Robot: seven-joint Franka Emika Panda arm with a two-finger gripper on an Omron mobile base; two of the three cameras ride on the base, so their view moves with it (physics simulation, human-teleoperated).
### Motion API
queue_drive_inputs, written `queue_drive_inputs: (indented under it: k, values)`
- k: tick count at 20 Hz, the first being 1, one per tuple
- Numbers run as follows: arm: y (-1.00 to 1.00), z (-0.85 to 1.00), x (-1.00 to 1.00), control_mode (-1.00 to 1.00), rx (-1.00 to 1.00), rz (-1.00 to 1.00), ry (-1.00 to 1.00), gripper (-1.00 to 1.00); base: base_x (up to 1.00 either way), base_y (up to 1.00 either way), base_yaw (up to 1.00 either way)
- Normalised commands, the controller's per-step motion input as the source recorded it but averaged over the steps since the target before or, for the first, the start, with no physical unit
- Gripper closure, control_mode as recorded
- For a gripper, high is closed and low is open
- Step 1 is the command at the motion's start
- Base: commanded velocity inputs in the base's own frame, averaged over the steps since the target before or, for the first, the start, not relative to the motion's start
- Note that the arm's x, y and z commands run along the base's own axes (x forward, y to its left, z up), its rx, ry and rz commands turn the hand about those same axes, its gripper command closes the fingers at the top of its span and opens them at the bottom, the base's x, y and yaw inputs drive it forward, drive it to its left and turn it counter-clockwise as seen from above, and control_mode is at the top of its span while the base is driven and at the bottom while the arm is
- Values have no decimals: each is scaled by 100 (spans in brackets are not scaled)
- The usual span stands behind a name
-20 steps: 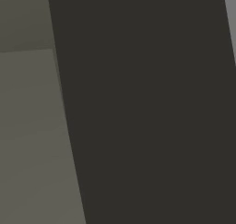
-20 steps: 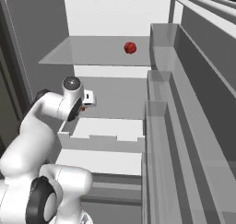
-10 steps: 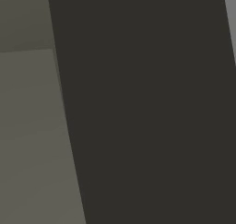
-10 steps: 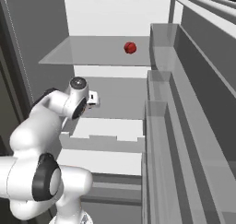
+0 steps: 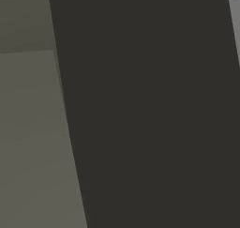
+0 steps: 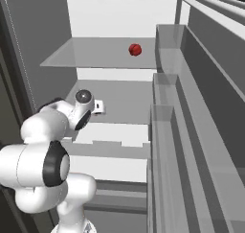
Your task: Take the cheese, chicken drumstick, and bell pepper from the fridge and place them on the plate on the dining counter to create an appetizer plate.
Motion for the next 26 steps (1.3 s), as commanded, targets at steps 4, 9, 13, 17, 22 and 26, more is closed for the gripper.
queue_drive_inputs:
  k: [4, 9, 13, 17, 22, 26]
  values:
    - [0, 0, 38, -100, 0, 0, 0, -100, 0, 0, 0]
    - [0, -7, 29, -100, 0, 0, 0, -100, 0, 0, 0]
    - [0, -31, 19, -100, 0, 0, -2, -100, 0, 0, 0]
    - [0, -42, 24, -100, -1, 0, -8, -100, 0, 0, 0]
    - [0, -28, 38, -100, 0, 0, -5, -100, 0, 0, 0]
    - [3, -41, 27, -100, -2, 0, -5, -100, 0, 0, 0]
